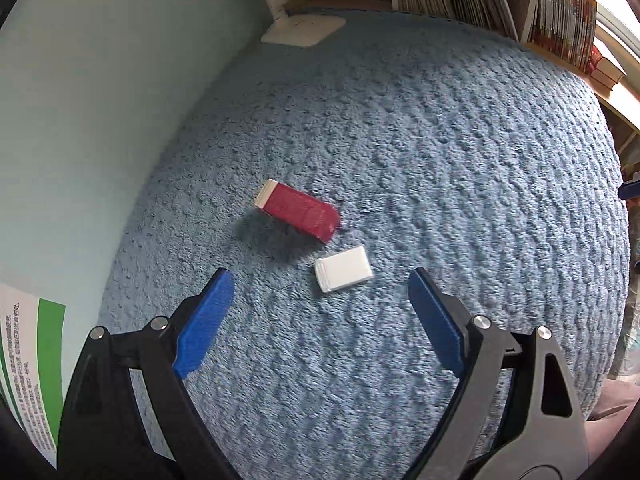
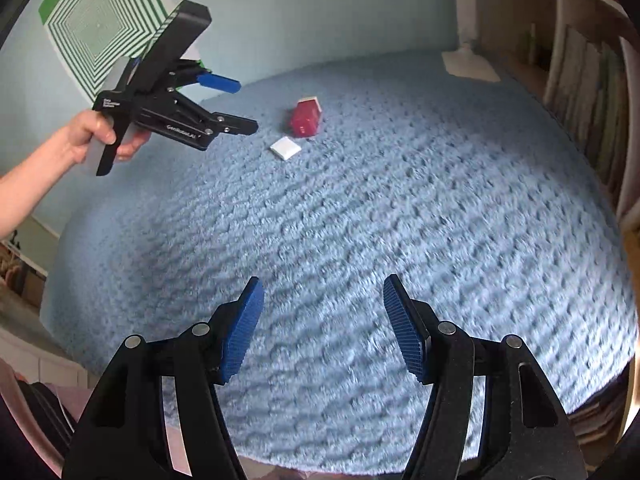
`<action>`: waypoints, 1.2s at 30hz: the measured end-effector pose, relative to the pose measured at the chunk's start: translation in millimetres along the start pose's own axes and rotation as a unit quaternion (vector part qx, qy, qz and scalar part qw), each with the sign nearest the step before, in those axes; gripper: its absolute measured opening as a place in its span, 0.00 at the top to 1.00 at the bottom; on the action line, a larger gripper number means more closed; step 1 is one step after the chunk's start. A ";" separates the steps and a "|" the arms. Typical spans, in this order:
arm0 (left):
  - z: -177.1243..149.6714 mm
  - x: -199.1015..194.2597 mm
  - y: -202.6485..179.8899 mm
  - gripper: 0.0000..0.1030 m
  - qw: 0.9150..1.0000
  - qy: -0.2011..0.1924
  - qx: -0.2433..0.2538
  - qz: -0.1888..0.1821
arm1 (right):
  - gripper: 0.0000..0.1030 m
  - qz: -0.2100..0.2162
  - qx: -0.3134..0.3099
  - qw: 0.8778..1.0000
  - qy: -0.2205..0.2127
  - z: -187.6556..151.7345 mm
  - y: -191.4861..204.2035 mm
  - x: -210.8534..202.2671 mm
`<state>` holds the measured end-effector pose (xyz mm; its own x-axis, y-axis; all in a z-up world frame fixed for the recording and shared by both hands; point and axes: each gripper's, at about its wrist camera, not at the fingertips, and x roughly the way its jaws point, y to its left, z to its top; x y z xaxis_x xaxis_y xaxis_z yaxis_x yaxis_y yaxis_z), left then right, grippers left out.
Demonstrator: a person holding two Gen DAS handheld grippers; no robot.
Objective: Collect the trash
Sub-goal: 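Move both tools back over the bed toward the red box and small white box, then grasp the red box with the left tool while the right tool grasps the small white box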
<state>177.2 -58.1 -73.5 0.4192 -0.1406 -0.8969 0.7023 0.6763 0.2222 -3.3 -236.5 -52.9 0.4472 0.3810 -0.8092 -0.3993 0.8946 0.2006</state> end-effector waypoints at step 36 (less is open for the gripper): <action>39.7 135.6 80.1 0.34 0.979 -0.021 0.108 -0.174 | 0.67 0.030 -0.174 0.982 0.067 146.9 65.1 223.6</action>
<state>313.2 -51.7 -162.1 0.1527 -0.3672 -0.9175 0.9102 0.4139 -0.0142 188.3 -58.7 -139.7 0.3144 0.3747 -0.8722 -0.6809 0.7292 0.0678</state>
